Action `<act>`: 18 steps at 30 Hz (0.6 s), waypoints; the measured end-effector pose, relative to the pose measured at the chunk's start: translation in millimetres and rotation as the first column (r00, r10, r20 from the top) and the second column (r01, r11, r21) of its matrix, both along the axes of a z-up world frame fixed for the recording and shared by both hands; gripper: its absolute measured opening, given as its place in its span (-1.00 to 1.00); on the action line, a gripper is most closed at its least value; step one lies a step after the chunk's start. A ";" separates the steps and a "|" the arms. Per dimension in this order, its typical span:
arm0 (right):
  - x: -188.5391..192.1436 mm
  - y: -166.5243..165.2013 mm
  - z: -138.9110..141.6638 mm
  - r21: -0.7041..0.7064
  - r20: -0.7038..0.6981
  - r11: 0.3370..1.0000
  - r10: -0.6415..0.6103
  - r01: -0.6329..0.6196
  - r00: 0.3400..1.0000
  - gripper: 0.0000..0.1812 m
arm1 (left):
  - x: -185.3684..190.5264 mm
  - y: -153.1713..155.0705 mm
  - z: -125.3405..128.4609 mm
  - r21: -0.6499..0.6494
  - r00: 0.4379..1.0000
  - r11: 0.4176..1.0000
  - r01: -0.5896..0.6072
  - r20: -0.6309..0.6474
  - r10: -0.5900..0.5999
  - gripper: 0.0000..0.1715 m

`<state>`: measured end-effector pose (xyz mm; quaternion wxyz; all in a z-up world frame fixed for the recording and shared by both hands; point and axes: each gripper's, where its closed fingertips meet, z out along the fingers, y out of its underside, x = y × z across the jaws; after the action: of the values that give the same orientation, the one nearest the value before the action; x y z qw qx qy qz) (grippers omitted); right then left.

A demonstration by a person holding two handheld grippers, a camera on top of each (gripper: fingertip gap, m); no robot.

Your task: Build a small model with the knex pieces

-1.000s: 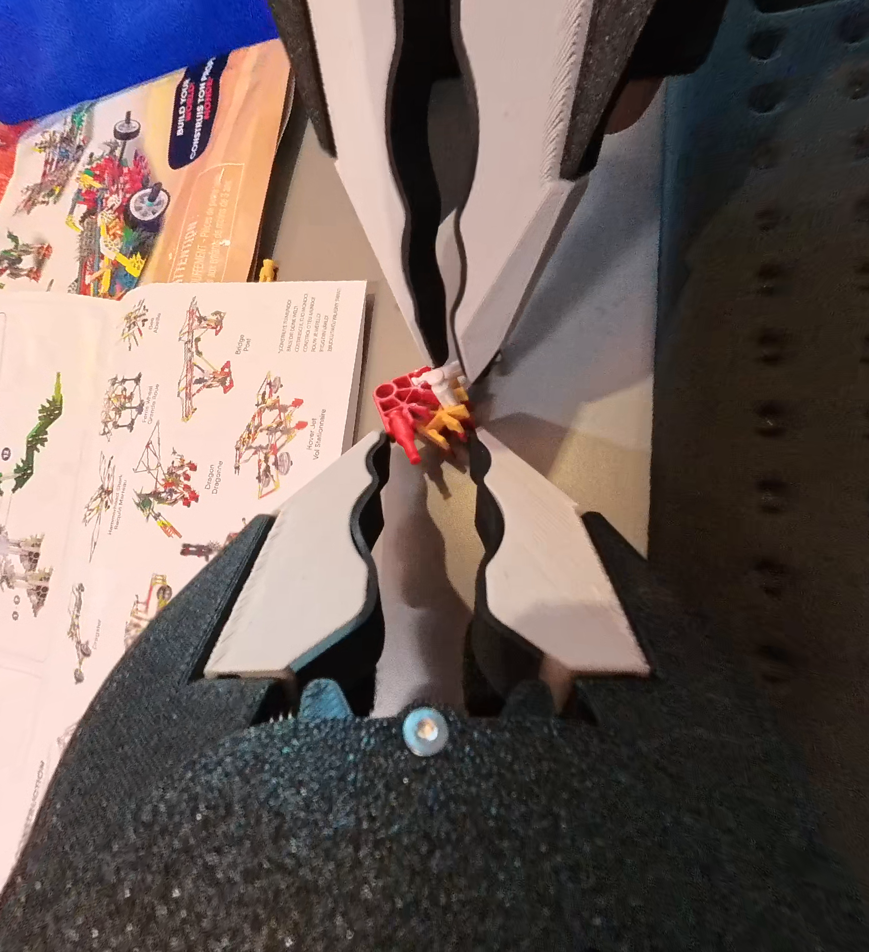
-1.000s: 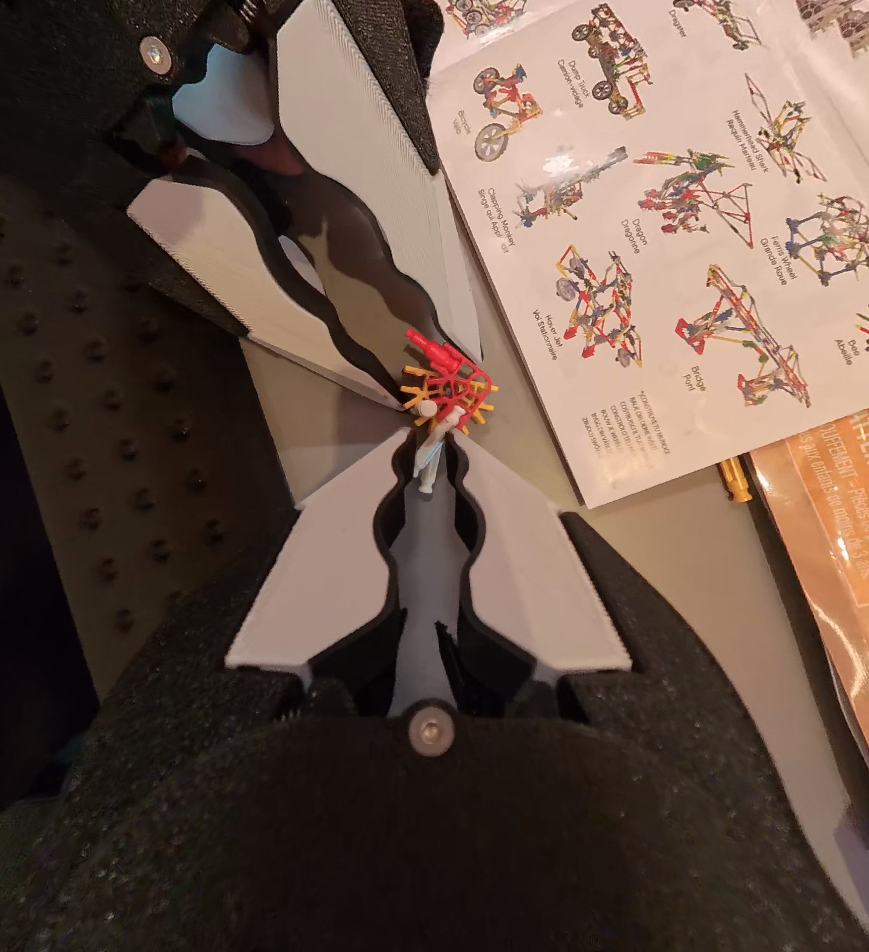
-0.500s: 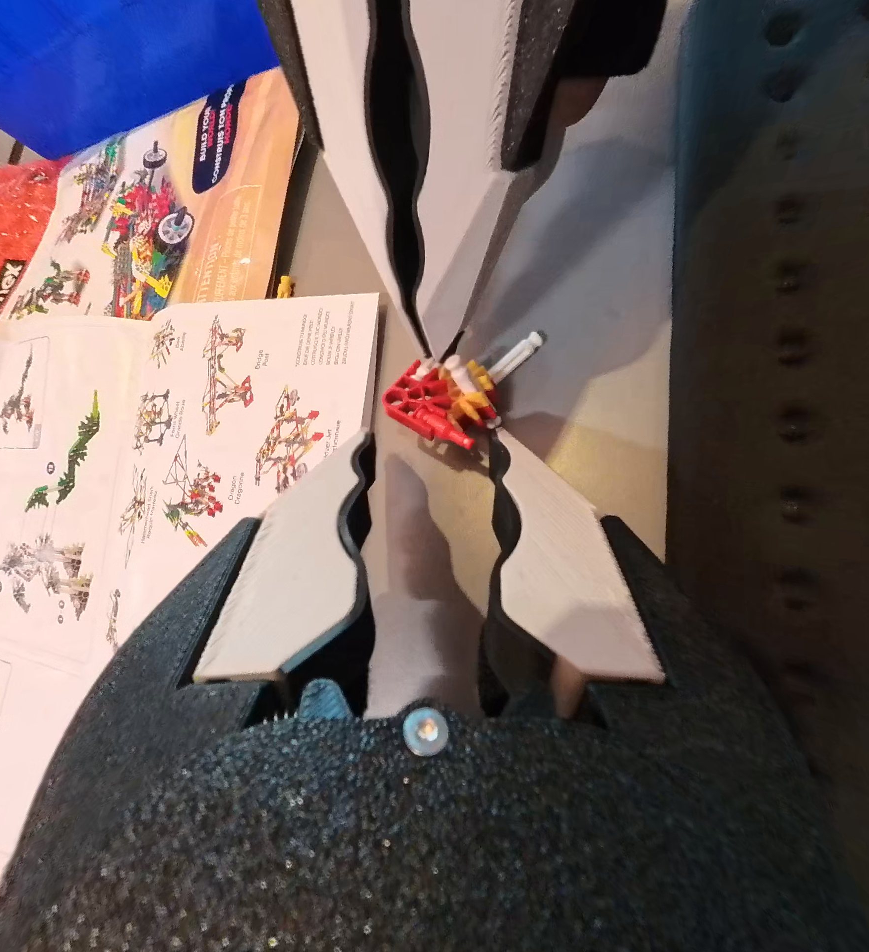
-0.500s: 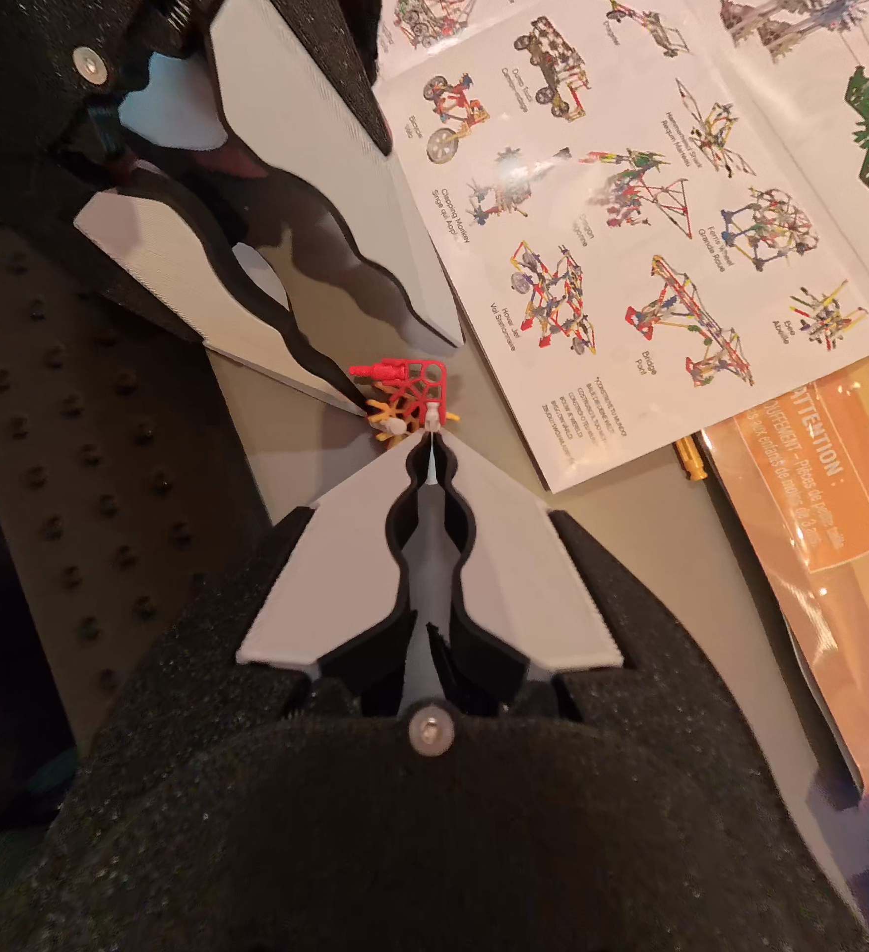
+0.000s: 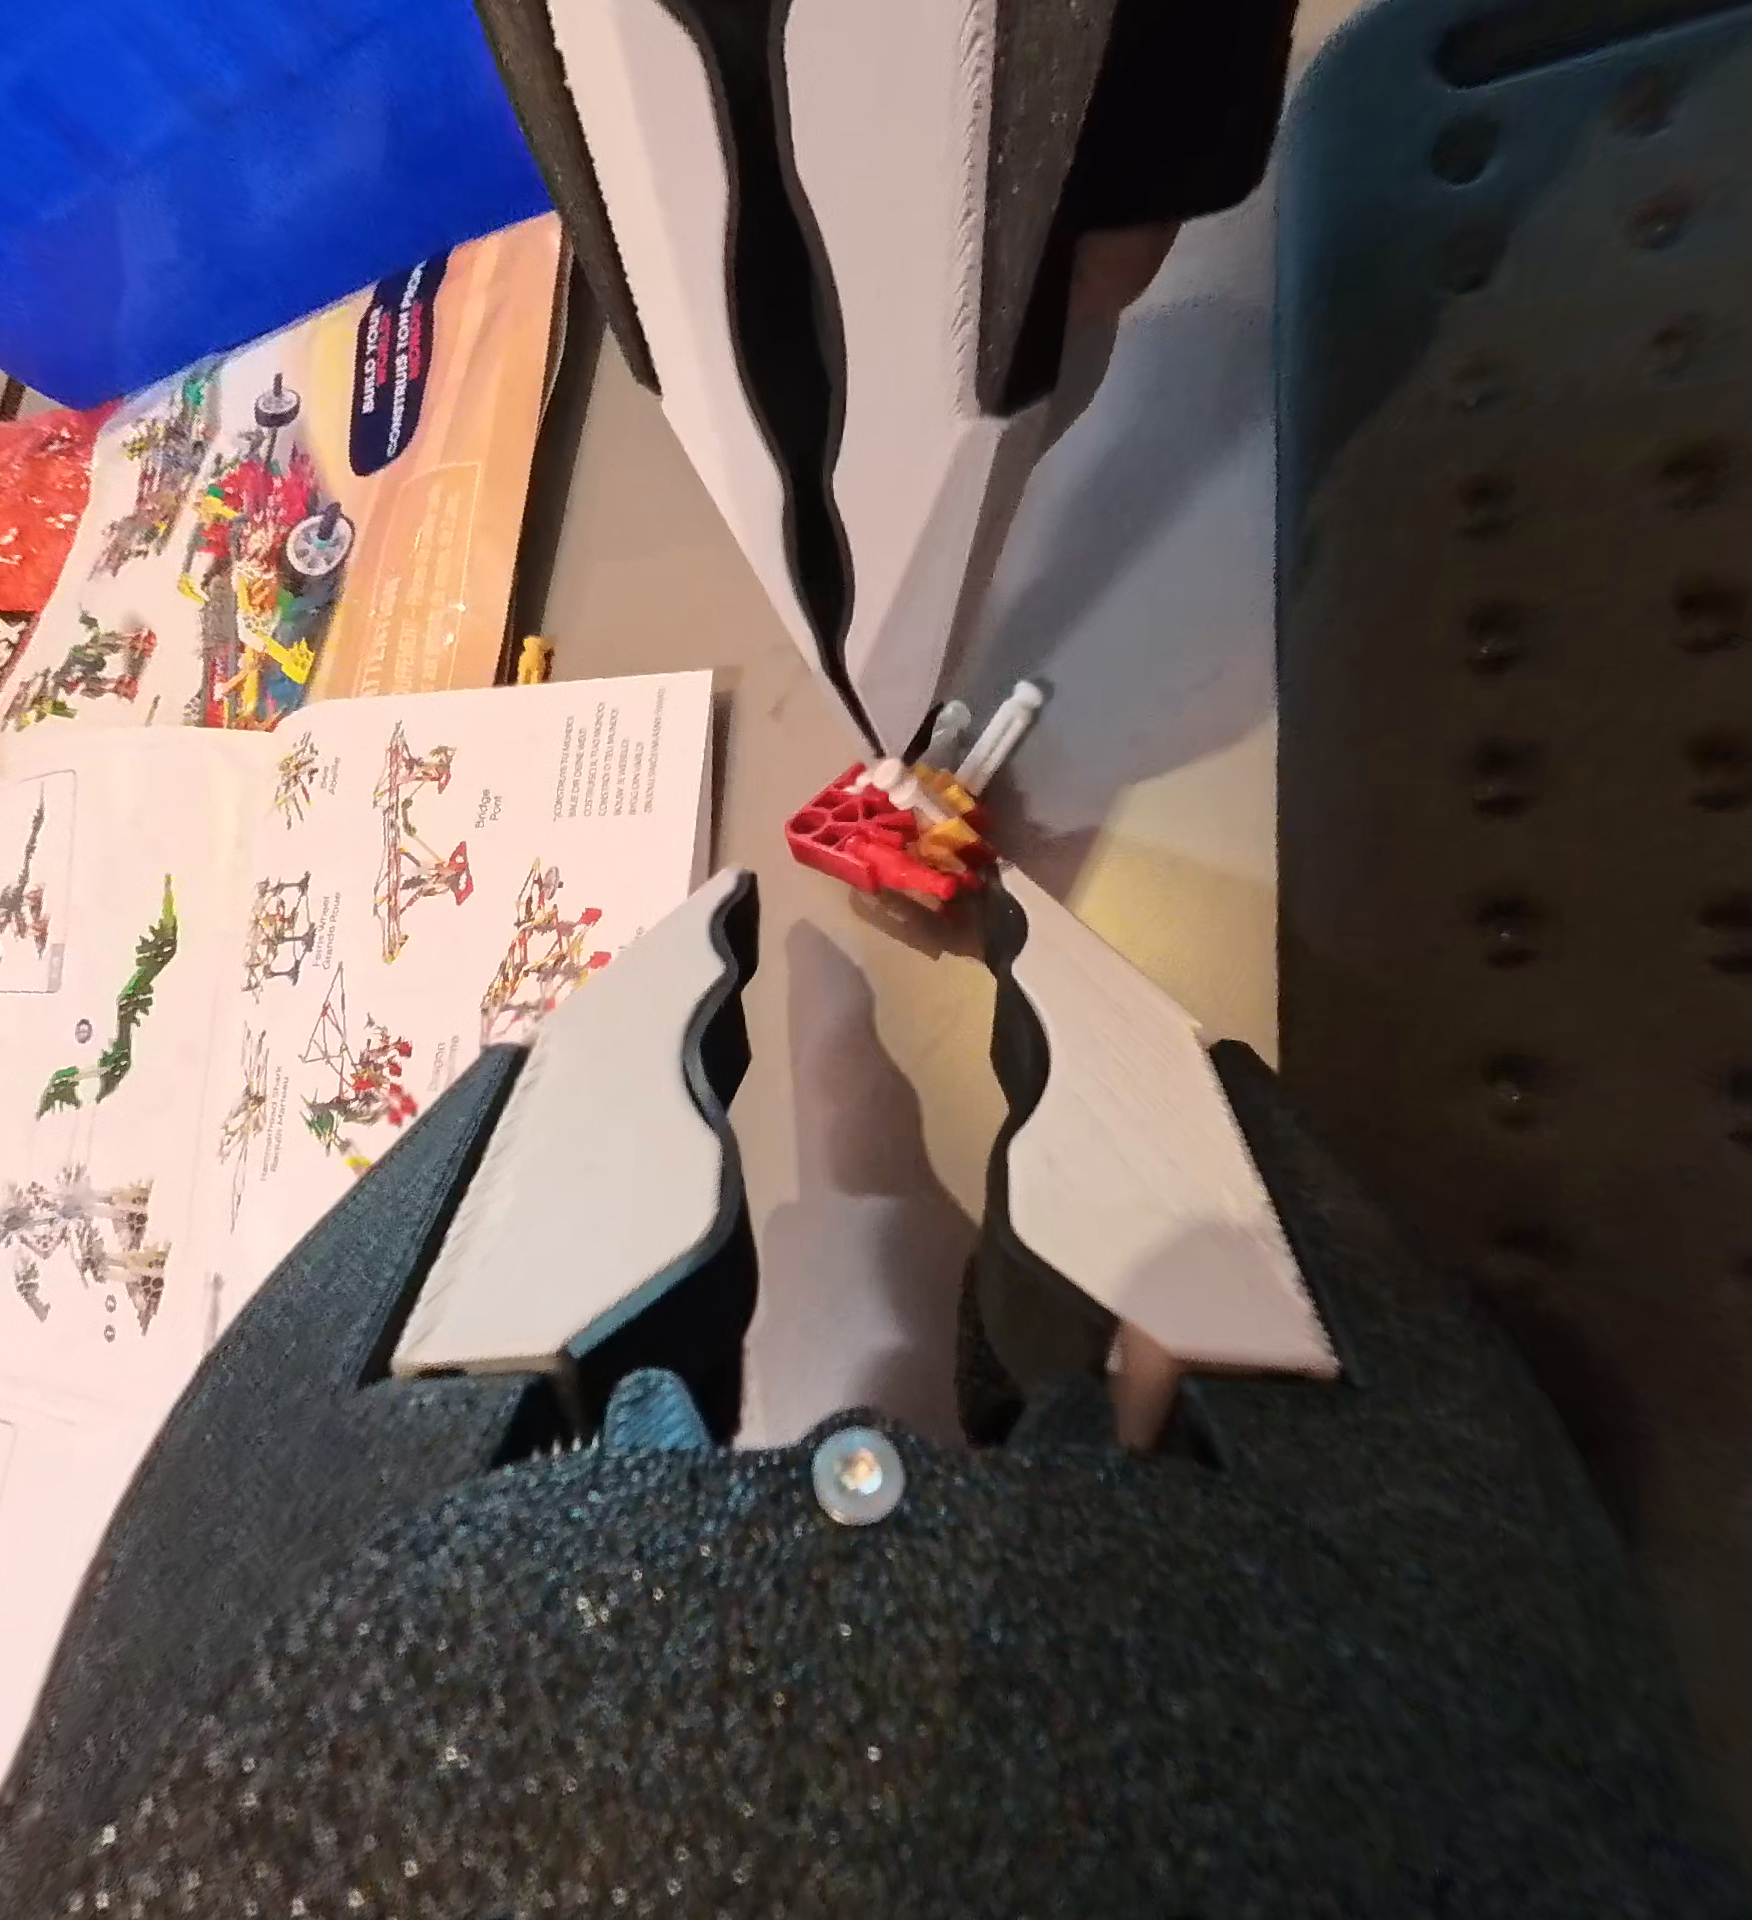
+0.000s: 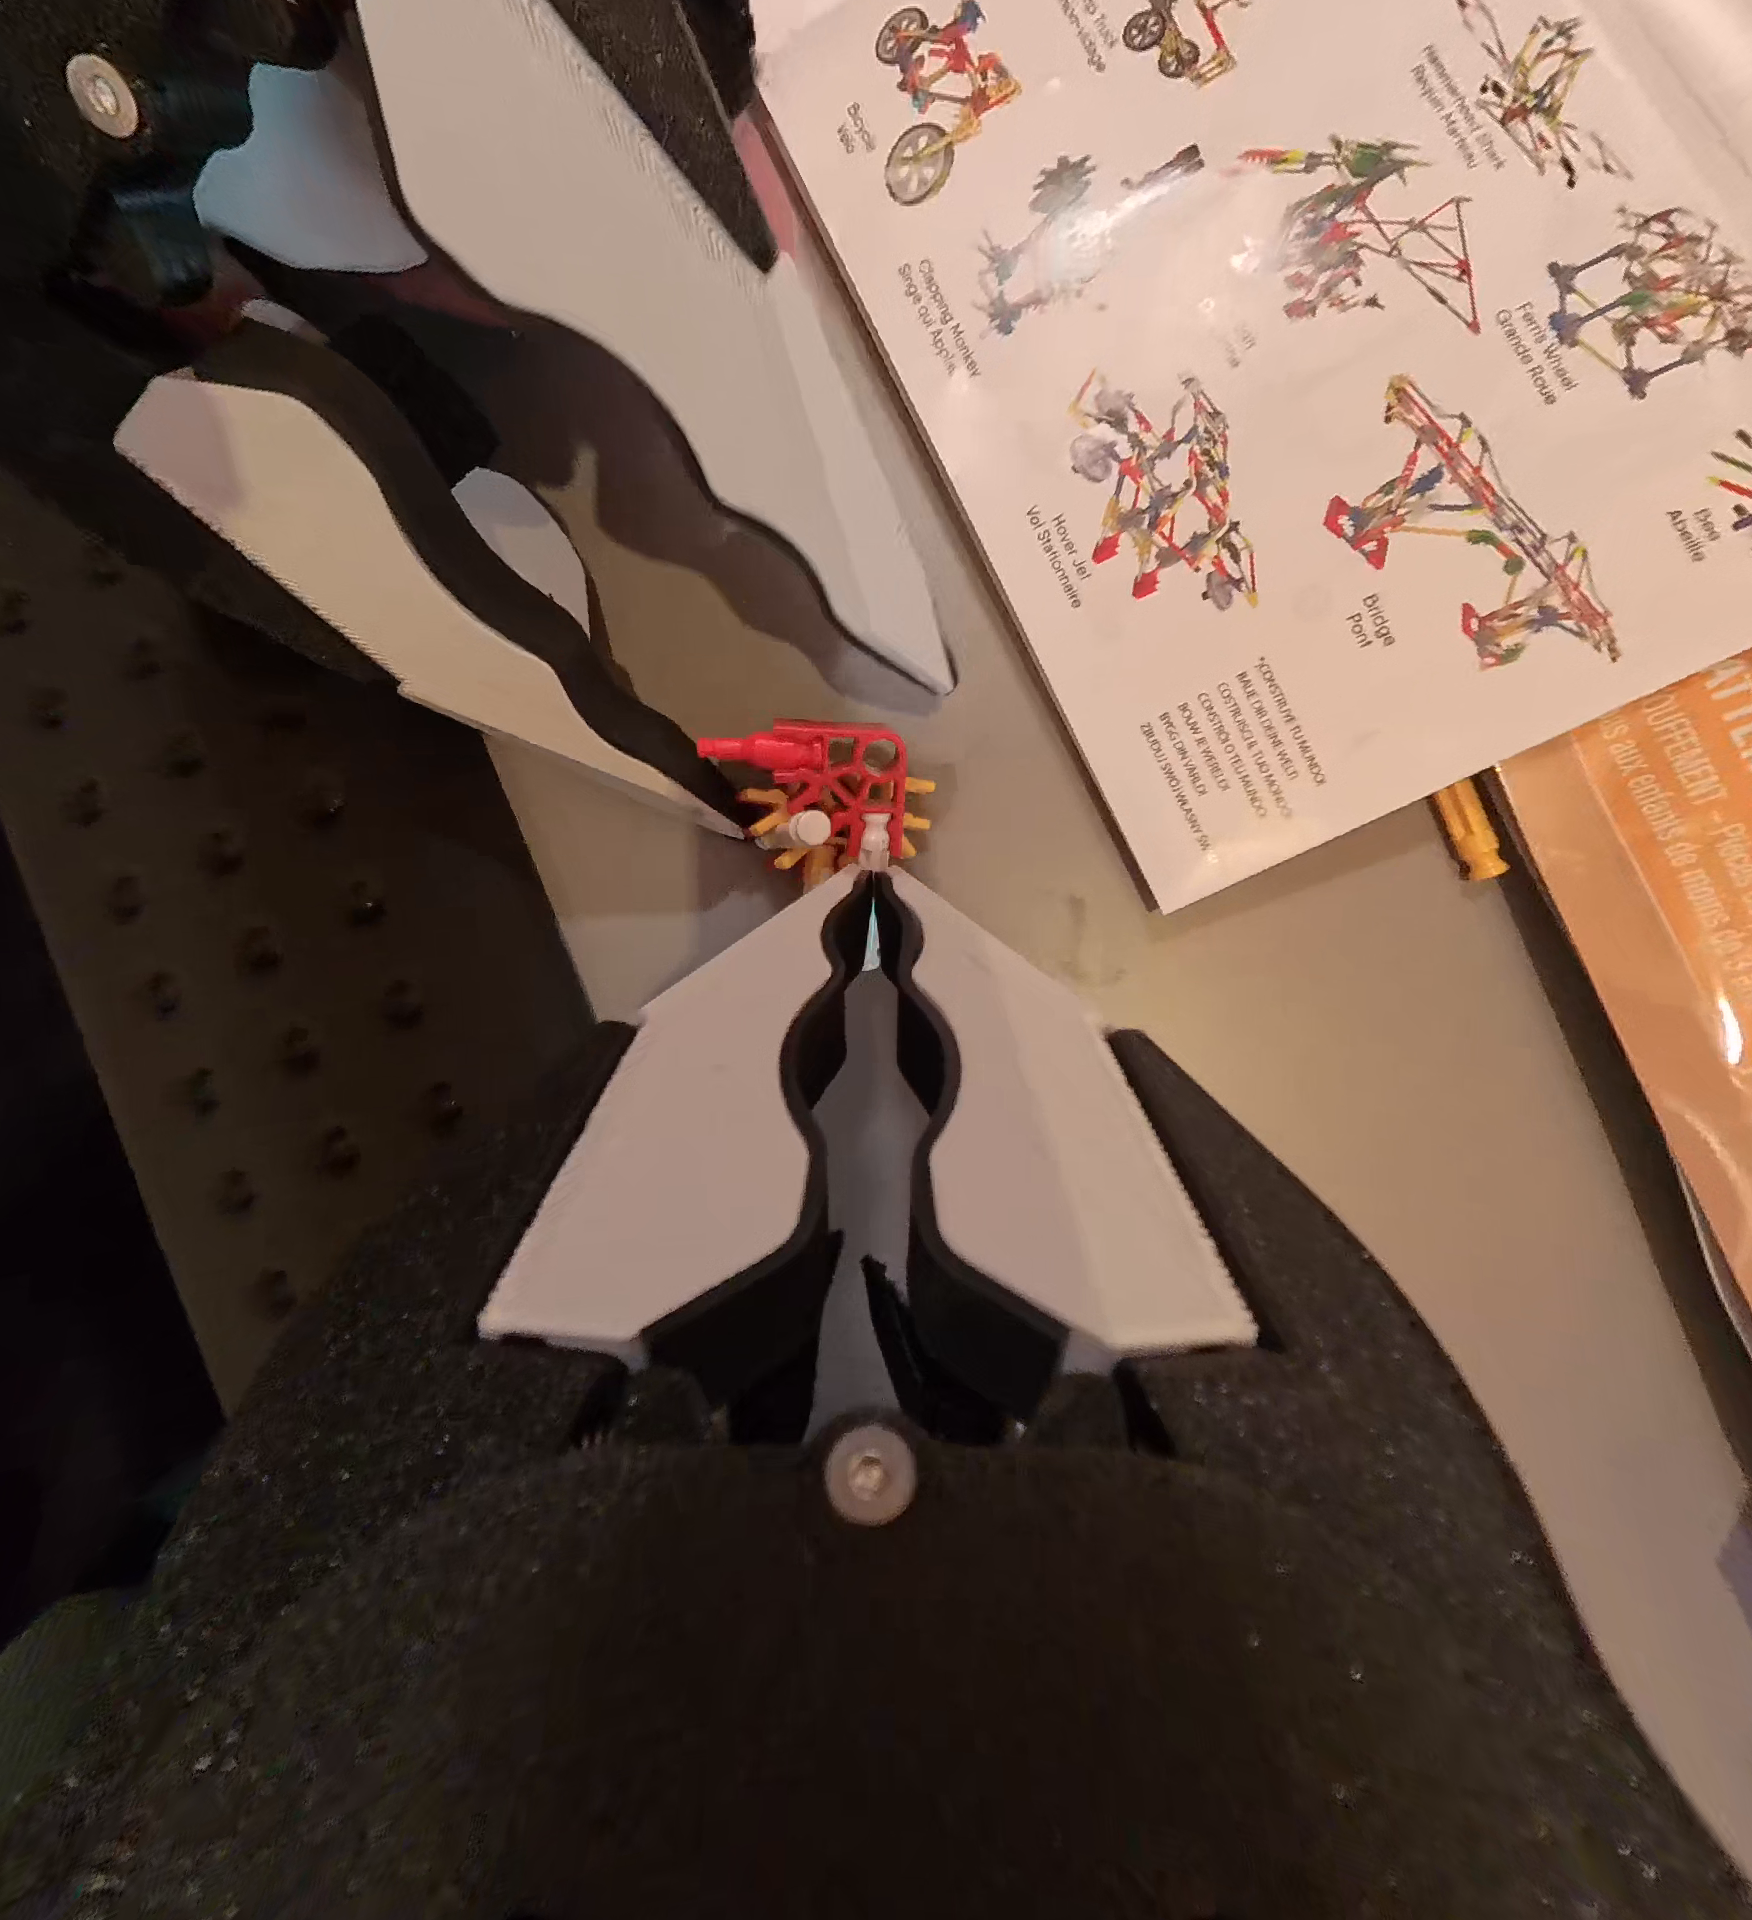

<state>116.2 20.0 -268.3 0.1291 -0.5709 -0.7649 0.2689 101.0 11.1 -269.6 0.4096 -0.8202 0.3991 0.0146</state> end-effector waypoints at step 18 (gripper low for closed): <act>19.6 -7.8 1.2 0.069 0.035 0.998 -0.004 0.001 0.999 -1.00 | 20.0 -6.2 2.2 0.104 0.982 0.984 0.145 -0.134 -0.130 -0.51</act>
<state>135.8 12.2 -267.1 0.1357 -0.5718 -0.7751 0.2321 121.0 4.9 -267.4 0.4292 -0.7635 0.4787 0.0608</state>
